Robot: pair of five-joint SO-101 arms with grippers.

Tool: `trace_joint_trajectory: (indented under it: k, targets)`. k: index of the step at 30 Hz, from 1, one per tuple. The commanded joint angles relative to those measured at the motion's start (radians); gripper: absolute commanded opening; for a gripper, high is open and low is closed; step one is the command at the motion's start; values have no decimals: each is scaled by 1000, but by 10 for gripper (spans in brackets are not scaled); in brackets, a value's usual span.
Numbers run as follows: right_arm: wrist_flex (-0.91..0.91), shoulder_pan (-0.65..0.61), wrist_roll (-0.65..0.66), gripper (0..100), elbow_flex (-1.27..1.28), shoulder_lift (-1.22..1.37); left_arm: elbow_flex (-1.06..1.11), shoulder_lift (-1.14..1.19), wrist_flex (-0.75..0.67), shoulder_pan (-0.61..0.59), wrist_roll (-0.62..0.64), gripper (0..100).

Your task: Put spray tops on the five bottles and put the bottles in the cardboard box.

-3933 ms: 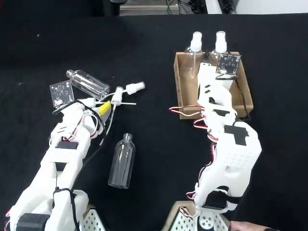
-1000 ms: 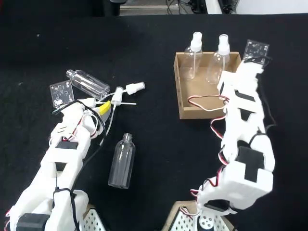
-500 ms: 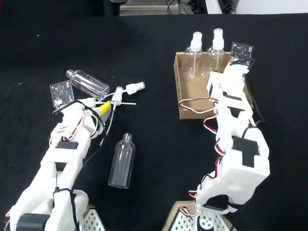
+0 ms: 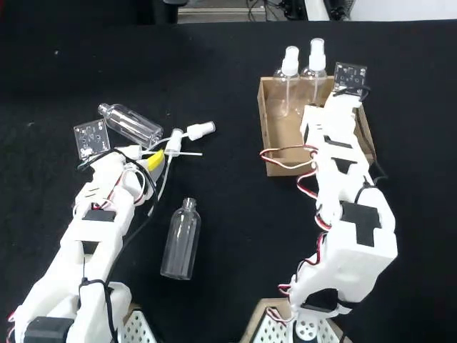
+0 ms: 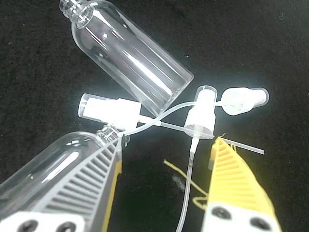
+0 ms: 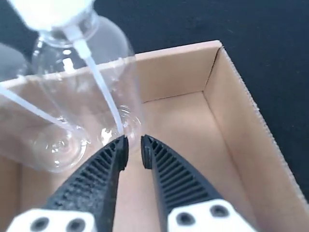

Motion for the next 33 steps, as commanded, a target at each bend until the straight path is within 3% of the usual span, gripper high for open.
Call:
trace_joint_trajectory:
  k: [1, 13, 19, 24, 33]
  targets:
    - [-25, -18, 0, 11, -64, -8, -12, -23, -21, 12, 3, 285]
    - [-23, -3, -6, 11, 84, -203, -12, -23, -21, 12, 2, 285]
    - [-23, -75, -6, 11, 177, -315, -12, -23, -21, 12, 2, 285]
    - [-31, -140, -2, 11, 182, -289, -12, -23, -21, 12, 2, 285]
    - [-31, -143, 0, 11, 97, -156, -12, -23, -21, 12, 2, 285]
